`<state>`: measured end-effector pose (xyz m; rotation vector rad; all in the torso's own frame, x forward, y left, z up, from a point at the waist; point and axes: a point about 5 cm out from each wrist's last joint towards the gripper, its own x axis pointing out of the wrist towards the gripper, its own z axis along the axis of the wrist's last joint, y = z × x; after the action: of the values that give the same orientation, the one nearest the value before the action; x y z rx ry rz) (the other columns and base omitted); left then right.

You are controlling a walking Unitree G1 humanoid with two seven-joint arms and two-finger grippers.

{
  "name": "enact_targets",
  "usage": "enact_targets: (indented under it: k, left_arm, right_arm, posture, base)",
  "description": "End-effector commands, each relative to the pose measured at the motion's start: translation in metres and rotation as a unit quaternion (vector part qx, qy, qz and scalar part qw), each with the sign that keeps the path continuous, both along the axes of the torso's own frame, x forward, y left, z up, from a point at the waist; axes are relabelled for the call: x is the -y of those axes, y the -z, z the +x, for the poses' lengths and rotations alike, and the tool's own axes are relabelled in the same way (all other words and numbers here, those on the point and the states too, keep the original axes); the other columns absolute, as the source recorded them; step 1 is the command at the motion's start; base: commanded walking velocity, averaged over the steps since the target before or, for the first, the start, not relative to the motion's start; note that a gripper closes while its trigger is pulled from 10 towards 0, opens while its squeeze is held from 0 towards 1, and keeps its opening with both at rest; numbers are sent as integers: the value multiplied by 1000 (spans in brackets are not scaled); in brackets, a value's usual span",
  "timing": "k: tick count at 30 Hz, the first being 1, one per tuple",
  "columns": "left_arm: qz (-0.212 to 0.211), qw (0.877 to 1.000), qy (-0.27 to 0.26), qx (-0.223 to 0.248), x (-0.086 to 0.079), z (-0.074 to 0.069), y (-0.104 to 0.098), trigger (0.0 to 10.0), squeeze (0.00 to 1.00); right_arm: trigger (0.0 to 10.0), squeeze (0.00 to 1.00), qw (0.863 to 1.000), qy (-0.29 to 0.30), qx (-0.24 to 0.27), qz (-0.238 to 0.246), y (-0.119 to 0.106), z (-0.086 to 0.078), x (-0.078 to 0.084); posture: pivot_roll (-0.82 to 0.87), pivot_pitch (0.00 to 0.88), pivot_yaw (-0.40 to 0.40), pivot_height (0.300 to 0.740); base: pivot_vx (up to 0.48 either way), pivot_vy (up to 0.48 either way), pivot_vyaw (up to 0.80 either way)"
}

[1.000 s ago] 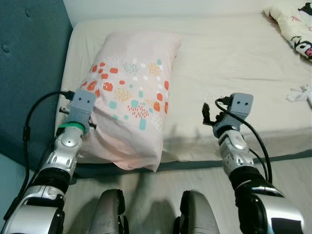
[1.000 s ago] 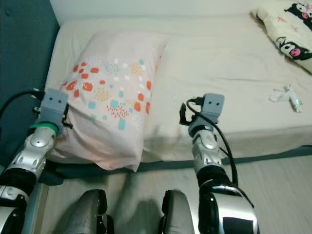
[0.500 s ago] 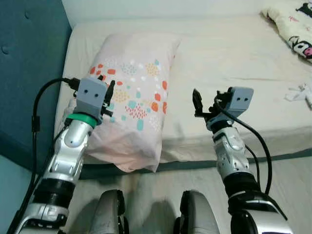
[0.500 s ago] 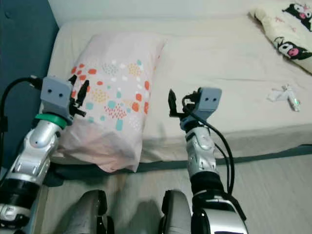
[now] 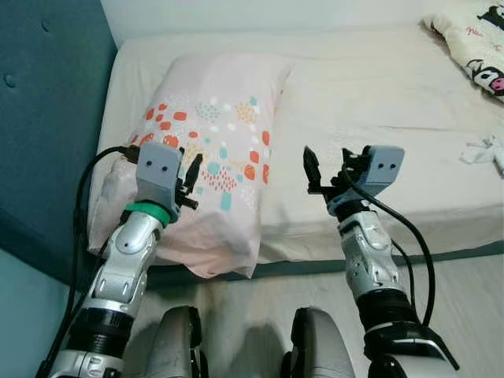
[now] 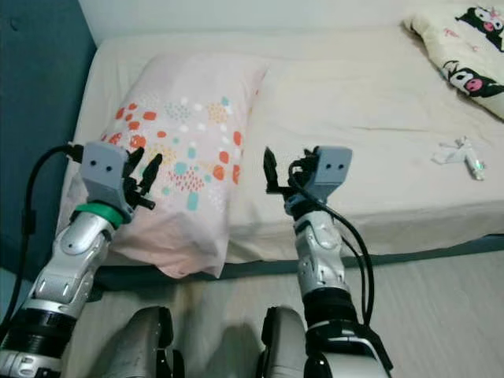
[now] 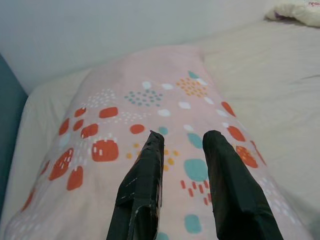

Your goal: Clean up the room

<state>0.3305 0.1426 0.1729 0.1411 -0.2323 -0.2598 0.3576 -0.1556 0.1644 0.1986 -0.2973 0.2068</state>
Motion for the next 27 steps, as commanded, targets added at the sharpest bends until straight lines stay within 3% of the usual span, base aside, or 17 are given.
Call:
enact_targets:
  k: [1,6,27]
  left_arm:
    - [-2,1000,3,-10,-1,-1,3,10000,0]
    - [3,1000,-19,-7,-5,3,0,10000,0]
    - [5,999,-19,-25,-2,1,5,10000,0]
  right_arm:
    - [10000,0,1000,-8,-8,3,5,-3,-1]
    - [10000,0,1000,-16,-6,6,4,-4,-3]
    - [10000,0,1000,-14,-17,2,4,-7,-2]
  posture:
    - [62,96,59,609]
    - [60,94,55,609]
    - [56,98,53,609]
  base:
    - [0,0,0]
    - [0,0,0]
    - [0,0,0]
